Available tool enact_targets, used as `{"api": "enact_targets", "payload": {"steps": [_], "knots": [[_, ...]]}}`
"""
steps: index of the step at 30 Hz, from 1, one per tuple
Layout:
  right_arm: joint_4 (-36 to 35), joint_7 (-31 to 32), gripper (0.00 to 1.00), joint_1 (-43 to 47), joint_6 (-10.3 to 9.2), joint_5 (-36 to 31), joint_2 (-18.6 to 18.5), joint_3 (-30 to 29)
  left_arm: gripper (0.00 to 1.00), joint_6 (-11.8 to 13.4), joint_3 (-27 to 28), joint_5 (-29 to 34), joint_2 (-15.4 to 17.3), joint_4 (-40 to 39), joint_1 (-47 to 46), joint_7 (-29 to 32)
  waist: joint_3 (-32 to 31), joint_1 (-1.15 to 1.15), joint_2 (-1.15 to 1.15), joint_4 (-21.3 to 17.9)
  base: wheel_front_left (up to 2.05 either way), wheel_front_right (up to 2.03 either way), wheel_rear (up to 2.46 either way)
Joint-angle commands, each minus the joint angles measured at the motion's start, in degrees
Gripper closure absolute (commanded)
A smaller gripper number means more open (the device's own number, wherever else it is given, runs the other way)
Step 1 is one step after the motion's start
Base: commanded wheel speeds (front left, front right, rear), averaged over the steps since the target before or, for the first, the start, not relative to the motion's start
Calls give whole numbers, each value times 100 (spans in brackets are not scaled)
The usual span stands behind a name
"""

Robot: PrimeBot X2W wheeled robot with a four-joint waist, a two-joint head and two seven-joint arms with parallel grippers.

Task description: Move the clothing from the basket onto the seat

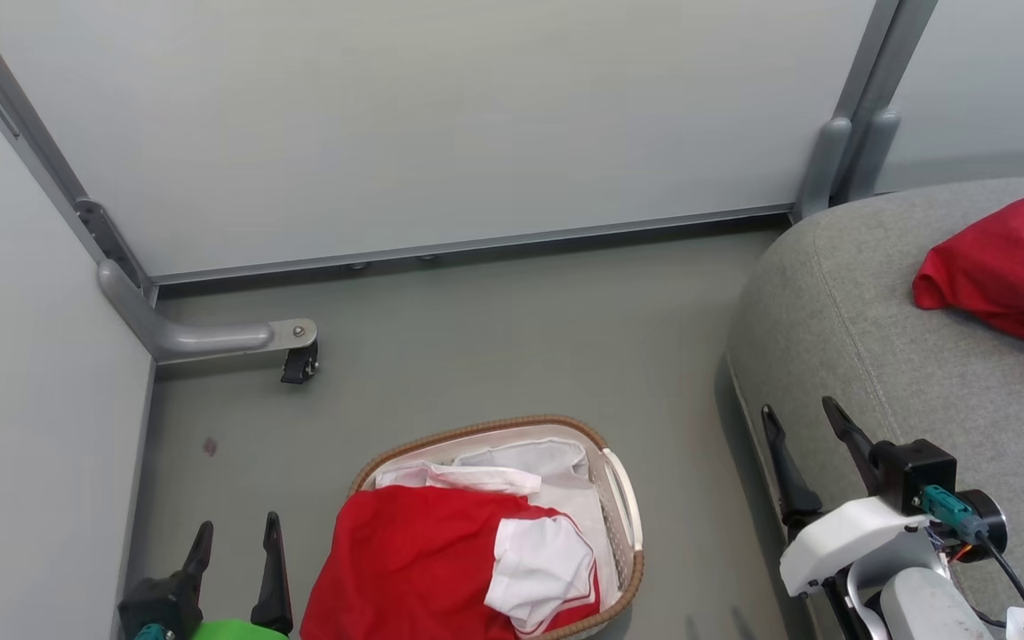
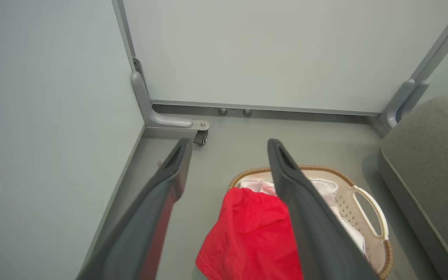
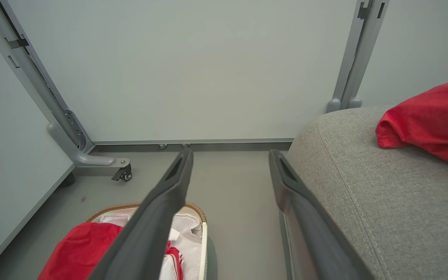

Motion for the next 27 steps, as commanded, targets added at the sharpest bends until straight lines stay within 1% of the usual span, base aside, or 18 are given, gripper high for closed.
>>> {"api": "enact_targets", "payload": {"steps": [1,5,9,15,21,25,27], "knots": [[12,-1,0,66,-8,36,-23,9,0,-14,-27,-64,1,-19,72,1,-48,0,0,-13,0,0,0],[15,-1,0,65,-8,60,-22,63,0,-14,-155,-196,-2,-27,82,1,-29,0,0,-44,0,0,0],[-75,-1,0,-111,-8,-28,-21,105,0,-15,-321,-280,-2,-34,-116,1,202,0,0,-90,0,0,0],[-326,-1,0,-486,-8,-31,-23,159,0,-15,-715,-468,0,73,-686,2,889,0,0,-193,0,0,0],[-606,-1,0,-971,-8,-62,-21,261,0,-16,-1229,-765,104,220,-1514,1,1680,0,0,-343,0,0,0],[-769,-1,0,-1302,-8,22,-21,361,0,-16,-1846,-1145,199,385,-2041,2,2166,0,0,-493,0,0,0],[-860,-1,0,-1459,-8,77,-20,427,0,-16,-2131,-1313,303,433,-2284,1,2419,0,0,-574,0,0,0]]}}
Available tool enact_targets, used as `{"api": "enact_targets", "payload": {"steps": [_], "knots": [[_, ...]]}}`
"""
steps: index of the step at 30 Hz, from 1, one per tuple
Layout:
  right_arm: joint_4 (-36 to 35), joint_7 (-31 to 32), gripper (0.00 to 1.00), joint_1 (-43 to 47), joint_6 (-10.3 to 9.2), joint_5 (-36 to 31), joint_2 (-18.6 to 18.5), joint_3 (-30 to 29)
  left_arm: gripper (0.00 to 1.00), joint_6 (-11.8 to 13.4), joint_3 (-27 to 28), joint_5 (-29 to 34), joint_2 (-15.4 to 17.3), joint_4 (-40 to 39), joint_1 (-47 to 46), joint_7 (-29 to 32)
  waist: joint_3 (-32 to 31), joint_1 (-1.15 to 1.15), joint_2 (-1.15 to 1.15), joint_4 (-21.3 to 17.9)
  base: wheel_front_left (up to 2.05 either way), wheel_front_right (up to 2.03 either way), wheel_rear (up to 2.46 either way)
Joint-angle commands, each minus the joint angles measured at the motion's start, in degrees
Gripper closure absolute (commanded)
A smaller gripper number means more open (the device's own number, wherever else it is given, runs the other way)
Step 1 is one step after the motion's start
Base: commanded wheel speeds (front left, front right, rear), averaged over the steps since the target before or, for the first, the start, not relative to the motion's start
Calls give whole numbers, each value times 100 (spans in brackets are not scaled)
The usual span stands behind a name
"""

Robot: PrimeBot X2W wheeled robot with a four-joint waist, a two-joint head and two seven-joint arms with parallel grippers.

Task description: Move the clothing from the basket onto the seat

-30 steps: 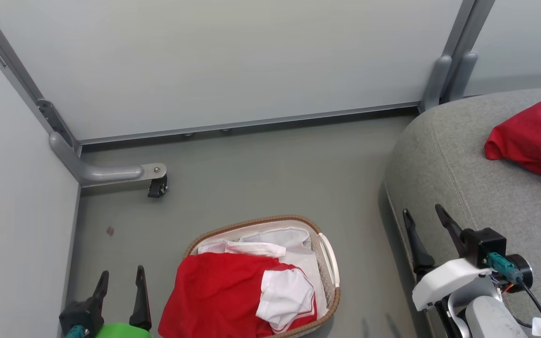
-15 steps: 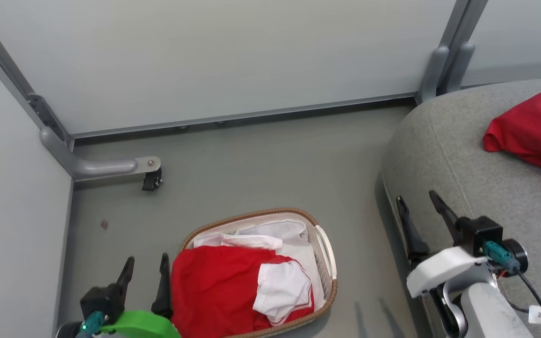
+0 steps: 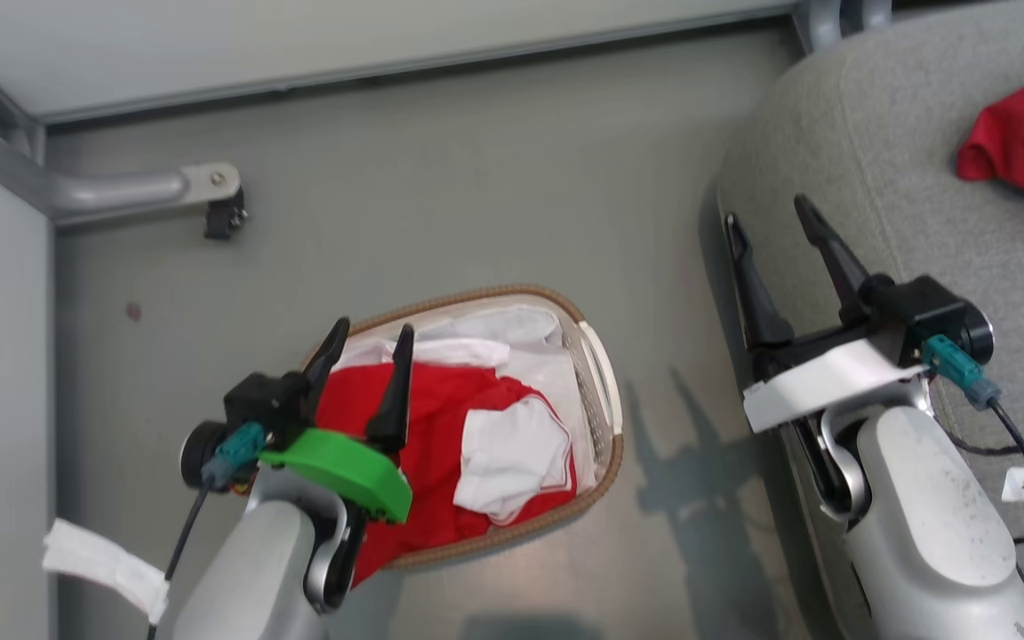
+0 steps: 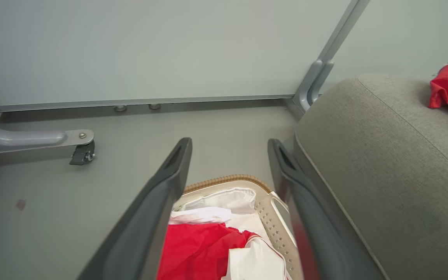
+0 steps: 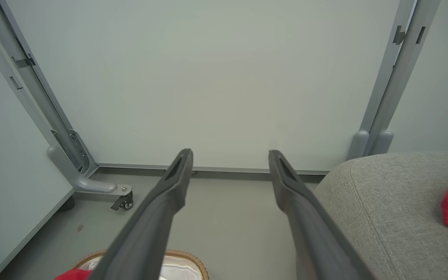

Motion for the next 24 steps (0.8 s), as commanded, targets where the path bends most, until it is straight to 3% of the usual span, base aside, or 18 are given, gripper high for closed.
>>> {"api": "enact_targets", "payload": {"steps": [1,6,10,24], "knots": [[-61,-1,0,-146,-8,53,-18,26,0,-15,-131,-104,127,48,-260,1,813,0,0,-317,0,0,0],[-237,-1,0,-447,-8,127,-19,120,0,-15,-770,-495,320,299,-855,1,1330,0,0,-492,0,0,0],[-416,-1,0,-660,-8,185,-16,202,0,-15,-1604,-1056,650,611,-1521,1,1814,0,0,-653,0,0,0],[-697,-1,0,-951,-8,164,-16,483,0,-15,-4121,-2884,1254,1429,-2755,343,2661,0,0,-951,0,0,0]]}}
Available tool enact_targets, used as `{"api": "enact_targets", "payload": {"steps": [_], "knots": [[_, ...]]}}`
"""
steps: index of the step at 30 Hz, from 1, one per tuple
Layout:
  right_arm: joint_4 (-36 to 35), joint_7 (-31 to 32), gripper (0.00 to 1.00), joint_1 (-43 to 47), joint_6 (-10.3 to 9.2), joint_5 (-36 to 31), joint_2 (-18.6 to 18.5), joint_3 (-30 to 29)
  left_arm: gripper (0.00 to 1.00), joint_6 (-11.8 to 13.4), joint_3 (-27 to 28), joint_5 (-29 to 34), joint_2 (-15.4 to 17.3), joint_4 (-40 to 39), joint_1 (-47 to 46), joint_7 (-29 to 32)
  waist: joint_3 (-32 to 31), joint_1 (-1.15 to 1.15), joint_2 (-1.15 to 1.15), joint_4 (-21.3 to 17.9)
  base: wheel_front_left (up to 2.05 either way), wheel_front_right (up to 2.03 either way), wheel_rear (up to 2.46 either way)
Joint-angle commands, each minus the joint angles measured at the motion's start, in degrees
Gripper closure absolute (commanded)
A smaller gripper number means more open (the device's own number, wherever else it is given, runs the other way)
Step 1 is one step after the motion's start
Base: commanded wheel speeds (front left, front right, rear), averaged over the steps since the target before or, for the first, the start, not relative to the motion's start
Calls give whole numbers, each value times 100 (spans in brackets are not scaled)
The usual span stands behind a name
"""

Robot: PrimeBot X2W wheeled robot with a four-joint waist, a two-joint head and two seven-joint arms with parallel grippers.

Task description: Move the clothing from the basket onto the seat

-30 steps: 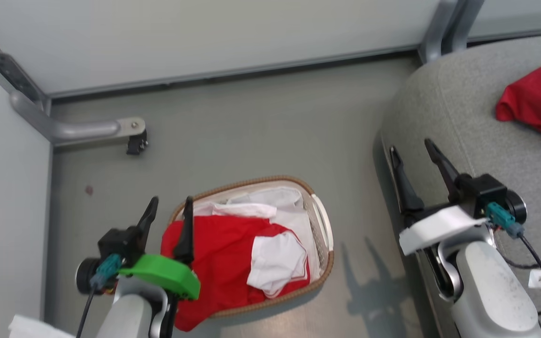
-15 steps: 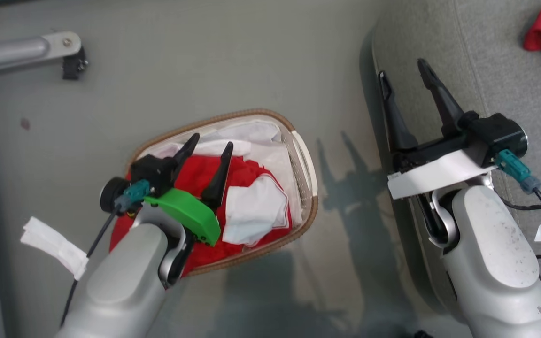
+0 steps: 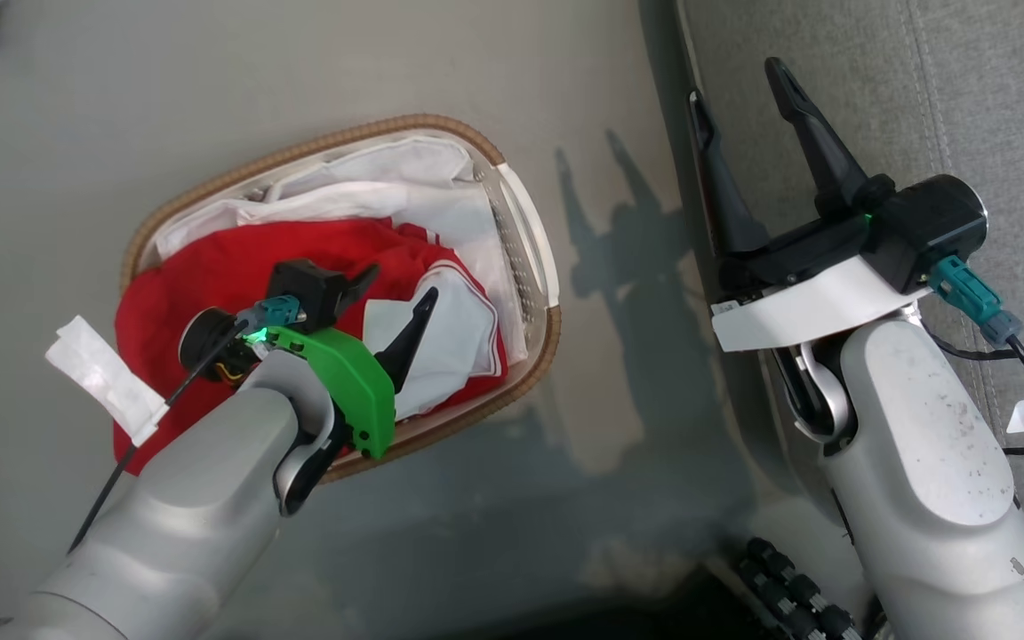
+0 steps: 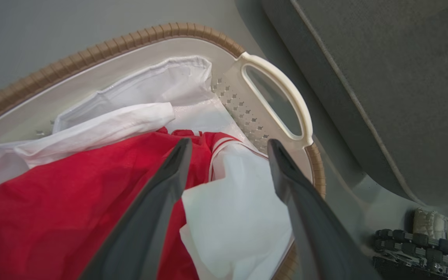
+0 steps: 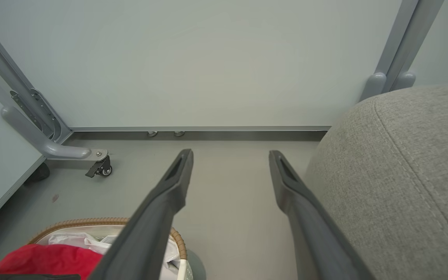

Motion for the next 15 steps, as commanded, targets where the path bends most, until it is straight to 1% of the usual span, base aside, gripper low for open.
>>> {"api": "enact_targets", "payload": {"steps": [1,4,9,12,15], "knots": [[-41,-1,0,-84,-8,-46,-15,4,0,-15,-161,-126,94,69,-179,61,306,-1,0,-173,0,0,0],[-111,-1,0,-140,-8,-67,-11,50,0,-14,-511,-436,150,235,-322,197,428,-1,0,-187,0,0,0],[-247,-1,0,-245,-8,-8,-15,156,0,-14,-850,-882,222,324,-582,351,661,-1,0,-205,0,0,0],[-345,-1,0,-295,-8,-13,-14,192,0,-15,-964,-941,257,418,-704,434,796,-1,0,-197,0,0,0],[-450,-1,0,-369,-8,-65,-16,247,0,-15,-1041,-815,249,630,-867,509,937,-1,0,-186,0,0,0]]}}
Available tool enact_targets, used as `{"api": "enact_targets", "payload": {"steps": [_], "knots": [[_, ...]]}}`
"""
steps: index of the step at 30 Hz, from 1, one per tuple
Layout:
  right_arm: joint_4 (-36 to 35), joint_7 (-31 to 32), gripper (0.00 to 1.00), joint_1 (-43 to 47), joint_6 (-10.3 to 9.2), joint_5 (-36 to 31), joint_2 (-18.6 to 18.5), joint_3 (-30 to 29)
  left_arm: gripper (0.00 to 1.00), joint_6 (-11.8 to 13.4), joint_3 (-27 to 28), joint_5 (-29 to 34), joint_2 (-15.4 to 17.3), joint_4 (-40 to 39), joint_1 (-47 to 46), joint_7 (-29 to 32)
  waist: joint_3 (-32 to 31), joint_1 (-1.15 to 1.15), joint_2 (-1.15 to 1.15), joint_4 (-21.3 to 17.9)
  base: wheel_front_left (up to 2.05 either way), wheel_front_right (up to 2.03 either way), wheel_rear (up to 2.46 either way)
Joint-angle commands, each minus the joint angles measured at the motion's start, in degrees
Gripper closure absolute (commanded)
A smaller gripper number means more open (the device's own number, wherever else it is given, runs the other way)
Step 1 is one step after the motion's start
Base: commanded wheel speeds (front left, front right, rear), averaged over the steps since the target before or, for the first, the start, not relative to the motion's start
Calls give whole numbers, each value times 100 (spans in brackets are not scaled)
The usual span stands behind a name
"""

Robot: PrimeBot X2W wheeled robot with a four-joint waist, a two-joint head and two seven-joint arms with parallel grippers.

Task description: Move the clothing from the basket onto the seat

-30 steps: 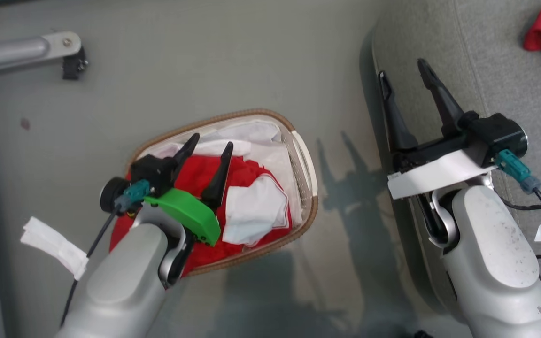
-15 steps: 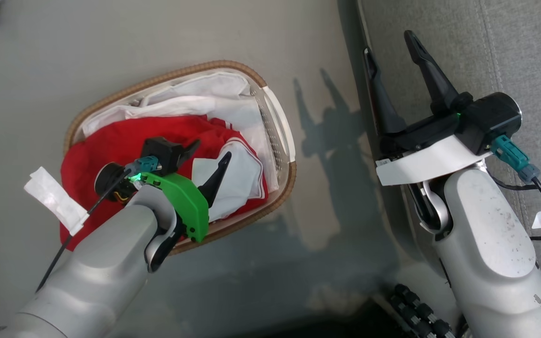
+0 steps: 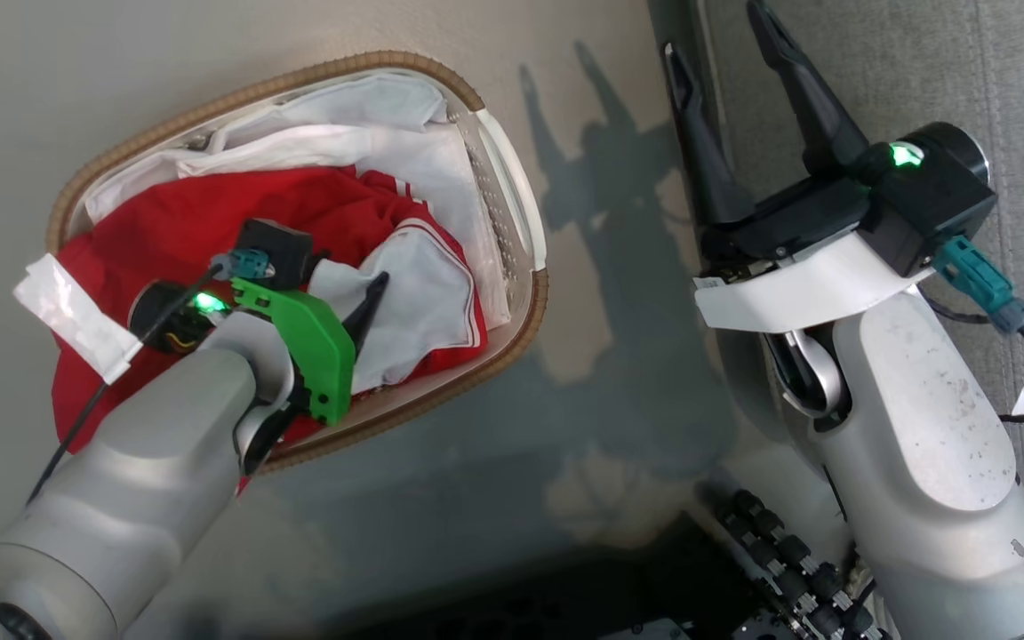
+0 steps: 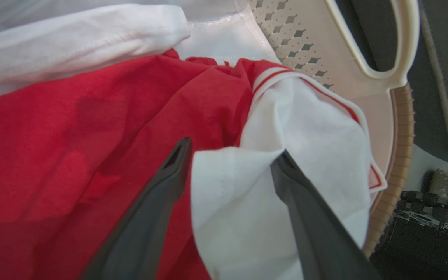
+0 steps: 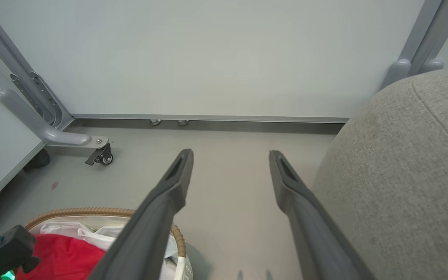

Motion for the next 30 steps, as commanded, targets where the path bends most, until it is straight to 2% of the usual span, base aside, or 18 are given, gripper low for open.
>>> {"api": "enact_targets", "payload": {"steps": [1,13,20,21,22,30], "knots": [[-69,-1,0,-73,-8,-34,-19,14,0,-15,-31,122,26,97,-154,59,173,-1,0,0,0,0,0],[-449,-1,0,-203,-8,-116,-18,119,0,-16,-66,866,-239,346,-492,125,526,-1,0,-4,0,0,0],[-496,-1,0,-78,-8,-95,-18,149,0,-15,-66,843,-317,384,-449,68,538,-1,0,-13,0,0,0],[-483,-1,0,-66,-8,-85,-19,156,82,-15,-66,878,-329,343,-400,81,525,-1,0,-23,0,0,0],[-472,-1,0,-57,-8,-75,-18,160,100,-15,-67,880,-318,333,-368,67,509,-1,0,-33,0,0,0],[-221,-1,0,-68,-8,12,-18,158,100,-15,-67,726,-205,103,-39,-184,93,-1,0,-151,0,0,0]]}}
